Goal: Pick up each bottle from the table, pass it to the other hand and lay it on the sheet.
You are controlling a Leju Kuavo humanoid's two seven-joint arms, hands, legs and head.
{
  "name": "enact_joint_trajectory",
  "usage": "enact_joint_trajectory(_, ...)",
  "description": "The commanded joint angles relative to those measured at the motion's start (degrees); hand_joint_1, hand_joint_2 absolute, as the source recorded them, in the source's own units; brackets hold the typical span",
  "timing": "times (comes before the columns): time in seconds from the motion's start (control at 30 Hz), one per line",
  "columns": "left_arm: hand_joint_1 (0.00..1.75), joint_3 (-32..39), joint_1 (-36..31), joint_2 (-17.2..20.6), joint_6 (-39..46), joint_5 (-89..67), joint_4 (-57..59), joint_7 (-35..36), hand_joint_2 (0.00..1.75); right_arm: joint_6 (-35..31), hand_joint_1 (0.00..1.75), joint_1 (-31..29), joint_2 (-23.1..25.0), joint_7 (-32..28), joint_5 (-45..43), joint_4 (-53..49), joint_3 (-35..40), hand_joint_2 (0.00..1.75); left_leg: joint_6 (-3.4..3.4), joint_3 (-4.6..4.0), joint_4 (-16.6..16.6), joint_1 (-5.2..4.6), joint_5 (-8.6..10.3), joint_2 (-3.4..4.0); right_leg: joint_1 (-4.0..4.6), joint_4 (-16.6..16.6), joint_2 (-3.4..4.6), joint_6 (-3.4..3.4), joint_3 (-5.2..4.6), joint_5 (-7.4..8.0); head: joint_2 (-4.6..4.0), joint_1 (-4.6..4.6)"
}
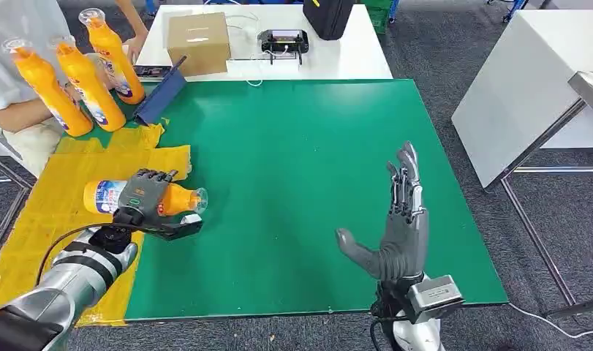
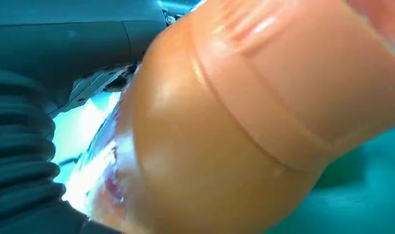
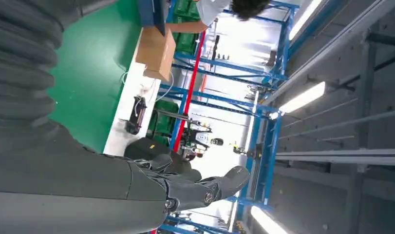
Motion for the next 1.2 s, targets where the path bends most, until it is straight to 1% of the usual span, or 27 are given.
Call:
enact_joint_trajectory(0.03, 0.0, 7.61, 0.53, -2.78, 2.66, 2.22, 2.42, -4.36, 1.75, 0.21, 0.0, -2.39, -1.78, 0.56, -0.3, 3.12, 0.91, 0.0, -0.04, 0.18, -0.03, 0.03, -0.06, -0.02, 0.0, -0.04, 0.2, -0.06, 0.18, -0.04, 0.0, -0.02)
enact_joint_trajectory(0.13, 0.0, 8.99, 1.37, -2.98, 4.85, 2.99, 1.28, -5.06, 1.75, 0.32, 0.0, -2.45, -1.83, 1.0, -0.12, 3.67, 0.9, 0.0, -0.05, 0.22, -0.04, 0.03, -0.08, -0.04, 0.0, -0.05, 0.2, -0.06, 0.22, -0.06, 0.0, 0.0)
enact_joint_trajectory(0.17, 0.0, 9.64, 1.75, -3.09, 5.75, 3.63, 0.64, -5.43, 1.75, 0.33, 0.0, -2.45, -1.86, 1.1, -0.05, 3.96, 0.87, 1.75, -0.04, 0.15, -0.03, 0.02, -0.05, -0.03, 0.0, -0.04, 0.17, -0.05, 0.15, -0.04, 0.0, 0.0)
enact_joint_trajectory(0.2, 0.0, 12.01, 2.91, -3.42, 9.43, 6.05, -1.44, -7.9, 1.75, 0.21, 0.0, -2.12, -2.03, 1.42, 0.63, 4.04, 0.76, 1.75, -0.06, 0.24, -0.02, 0.05, -0.1, -0.03, 0.01, -0.03, 0.25, -0.08, 0.23, -0.08, 0.0, -0.02)
enact_joint_trajectory(0.27, 0.0, 14.28, 4.15, -3.84, 12.0, 8.93, -4.02, -9.58, 1.75, 0.03, 0.0, -1.67, -2.17, 1.41, 1.0, 4.08, 0.61, 1.75, -0.07, 0.28, -0.02, 0.05, -0.12, -0.06, 0.02, -0.04, 0.25, -0.09, 0.28, -0.1, 0.0, -0.02)
enact_joint_trajectory(0.3, 0.0, 18.86, 7.66, -4.14, 12.98, 12.8, -12.89, -13.39, 1.75, -0.47, 0.0, -0.76, -2.47, 1.48, 2.45, 3.85, 0.45, 1.75, -0.05, 0.24, -0.05, 0.03, -0.08, -0.09, -0.01, -0.05, 0.16, -0.06, 0.25, -0.08, 0.0, -0.02)
enact_joint_trajectory(0.33, 0.0, 21.3, 9.54, -4.76, 12.98, 13.31, -17.95, -14.4, 1.75, -0.99, 0.0, -0.33, -2.58, 1.61, 3.28, 3.87, 0.2, 1.75, -0.06, 0.28, -0.01, 0.04, -0.12, -0.11, 0.0, -0.02, 0.21, -0.08, 0.29, -0.13, 0.0, -0.02)
enact_joint_trajectory(0.37, 0.0, 21.47, 10.26, -4.88, 12.98, 13.06, -18.67, -14.37, 1.75, -1.09, 0.0, 0.2, -2.87, 1.51, 3.3, 3.82, -0.03, 1.75, -0.03, 0.12, -0.05, 0.02, -0.04, -0.12, 0.0, -0.07, 0.07, -0.04, 0.14, -0.05, 0.0, 0.0)
enact_joint_trajectory(0.4, 0.0, 27.49, 14.39, -6.78, 12.98, 11.54, -29.64, -17.54, 1.75, -2.42, 0.0, 1.3, -2.37, 1.33, 4.34, 3.54, -0.81, 1.75, -0.02, 0.11, -0.04, 0.02, -0.04, -0.09, 0.0, -0.06, 0.1, -0.04, 0.11, -0.04, 0.0, -0.02)
enact_joint_trajectory(0.43, 0.0, 31.47, 16.8, -8.87, 12.98, 10.99, -35.39, -20.9, 1.75, -2.58, 0.0, 2.08, -2.44, 1.43, 4.4, 3.3, -1.1, 1.75, -0.04, 0.26, -0.02, 0.04, -0.12, -0.17, 0.0, -0.06, 0.13, -0.07, 0.28, -0.13, 0.0, 0.0)
enact_joint_trajectory(0.47, 0.0, 31.47, 16.8, -8.87, 12.98, 10.99, -35.39, -20.9, 1.75, -2.58, 0.0, 2.08, -2.44, 1.43, 4.4, 3.3, -1.1, 1.75, -0.01, 0.12, -0.05, 0.03, -0.06, -0.2, 0.0, -0.09, 0.01, -0.02, 0.16, -0.08, 0.0, -0.02)
enact_joint_trajectory(0.5, 0.0, 36.47, 21.77, -13.5, 12.98, 17.21, -46.29, -30.33, 1.75, -2.77, 0.0, 4.37, -2.5, 1.26, 4.13, 2.52, -2.05, 1.75, -0.02, 0.25, 0.02, 0.06, -0.16, -0.28, 0.01, -0.07, 0.03, -0.04, 0.33, -0.19, 0.0, 0.02)
enact_joint_trajectory(0.53, 0.0, 34.77, 24.36, -14.07, 12.98, 24.5, -47.83, -33.98, 1.75, -3.16, 0.0, 5.96, -2.43, 0.86, 4.89, 1.91, -2.75, 1.75, -0.02, 0.07, 0.0, 0.01, -0.07, -0.14, -0.02, -0.05, 0.07, -0.03, 0.07, -0.07, 0.0, -0.04)
enact_joint_trajectory(0.57, 0.0, 33.26, 26.35, -13.68, 12.98, 24.87, -50.43, -32.91, 1.75, -3.19, 0.0, 6.91, -2.62, 0.55, 5.18, 1.46, -2.95, 1.75, 0.01, 0.22, 0.03, 0.01, -0.17, -0.36, -0.04, -0.06, -0.05, -0.02, 0.3, -0.21, 0.0, 0.0)
enact_joint_trajectory(0.63, 0.0, 31.67, 27.73, -13.04, 12.98, 24.42, -52.51, -30.87, 1.75, -3.1, 0.0, 7.41, -2.61, 0.18, 5.29, 1.21, -3.14, 1.75, -0.01, 0.34, -0.03, 0.0, -0.23, -0.12, -0.05, -0.11, 0.2, -0.04, 0.31, -0.21, 0.0, -0.02)
enact_joint_trajectory(0.67, 0.0, 31.67, 27.73, -13.04, 12.98, 24.42, -52.51, -30.87, 1.75, -3.1, 0.0, 7.41, -2.61, 0.18, 5.29, 1.21, -3.14, 1.75, -0.01, 0.19, 0.0, -0.08, -0.23, -0.05, -0.08, -0.07, 0.19, -0.03, 0.17, -0.15, 0.0, -0.02)
enact_joint_trajectory(0.7, 0.0, 25.56, 29.52, -9.53, 4.77, 39.1, -54.59, -31.82, 1.75, -1.46, 0.0, 7.68, -2.38, 1.53, 5.19, 1.47, -3.88, 1.75, -0.02, 0.08, -0.01, -0.08, -0.2, -0.02, -0.06, -0.07, 0.16, -0.02, 0.04, -0.1, 0.0, 0.02)
enact_joint_trajectory(0.77, 0.0, 22.24, 35.38, -7.32, -8.31, 53.21, -60.87, -32.62, 1.75, 0.43, 0.0, 8.61, -2.53, 3.04, 5.31, 1.99, -5.65, 1.75, -0.03, 0.11, -0.02, -0.08, -0.24, 0.06, -0.06, -0.06, 0.25, -0.05, 0.04, -0.1, 0.0, -0.02)
enact_joint_trajectory(0.8, 0.0, 21.37, 39.73, -7.27, -13.33, 58.61, -63.79, -33.62, 1.75, 0.94, 0.0, 9.81, -2.89, 3.02, 5.84, 2.08, -6.69, 1.75, -0.05, 0.28, -0.03, -0.07, -0.35, 0.16, -0.06, -0.07, 0.43, -0.08, 0.16, -0.15, 0.0, -0.02)
enact_joint_trajectory(0.9, 0.0, 19.6, 47.25, -8.2, -21.52, 66.57, -66.08, -34.34, 1.75, 3.93, 0.0, 12.74, -2.74, 4.38, 3.45, 3.09, -9.31, 1.75, -0.05, 0.36, -0.13, -0.1, -0.37, 0.18, -0.08, -0.15, 0.42, -0.03, 0.22, -0.19, 0.0, -0.07)
enact_joint_trajectory(0.93, 0.0, 19.35, 48.4, -8.76, -23.23, 68.95, -65.83, -34.51, 1.75, 4.15, 0.0, 13.39, -2.39, 4.3, 3.13, 3.54, -9.96, 1.75, -0.03, 0.21, -0.1, -0.09, -0.32, 0.05, -0.06, -0.14, 0.23, 0.02, 0.13, -0.24, 0.0, -0.02)
enact_joint_trajectory(1.0, 0.0, 18.32, 48.91, -9.15, -25.88, 71.77, -65.07, -35.56, 1.75, 4.97, 0.0, 13.79, -1.77, 4.06, 2.26, 4.15, -10.66, 1.75, -0.06, 0.54, -0.1, -0.04, -0.5, -0.06, -0.07, -0.17, 0.3, -0.01, 0.49, -0.47, 0.0, -0.02)
enact_joint_trajectory(1.03, 0.0, 17.45, 49.02, -9.21, -27.25, 72.63, -64.31, -35.37, 0.0, 5.5, 0.0, 13.91, -1.46, 4.38, 1.17, 4.64, -10.99, 1.75, -0.04, 0.31, -0.07, -0.04, -0.4, -0.09, -0.06, -0.14, 0.18, -0.01, 0.29, -0.41, 0.0, 0.0)
enact_joint_trajectory(1.07, 0.0, 16.84, 49.31, -9.92, -27.48, 73.31, -63.46, -35.62, 0.0, 5.8, 0.0, 13.96, -1.13, 4.6, 0.55, 5.42, -11.27, 1.75, -0.04, 0.21, -0.06, -0.04, -0.35, -0.07, -0.05, -0.12, 0.16, -0.01, 0.17, -0.36, 0.0, 0.0)
enact_joint_trajectory(1.1, 0.0, 16.47, 49.4, -10.52, -30.33, 77.63, -62.6, -35.86, 0.0, 6.19, 0.0, 13.91, -0.66, 4.53, 0.19, 6.11, -11.46, 0.0, -0.07, 0.32, -0.03, -0.03, -0.45, -0.09, -0.05, -0.1, 0.22, -0.04, 0.29, -0.43, 0.0, 0.0)
enact_joint_trajectory(1.17, 0.0, 16.05, 49.41, -10.95, -30.77, 78.65, -61.8, -35.96, 0.0, 6.37, 0.0, 13.52, -0.27, 4.46, 0.08, 7.09, -11.21, 0.0, -0.1, 0.35, -0.08, -0.05, -0.45, -0.13, -0.06, -0.14, 0.18, -0.06, 0.33, -0.41, 0.0, -0.02)
enact_joint_trajectory(1.2, 0.0, 16.18, 49.28, -11.31, -30.29, 79.18, -61.42, -36.31, 1.75, 6.55, 0.0, 13.24, -0.2, 4.64, -0.05, 7.61, -10.96, 0.0, -0.09, 0.21, -0.09, -0.07, -0.39, -0.08, -0.07, -0.14, 0.15, -0.04, 0.17, -0.34, 0.0, -0.02)
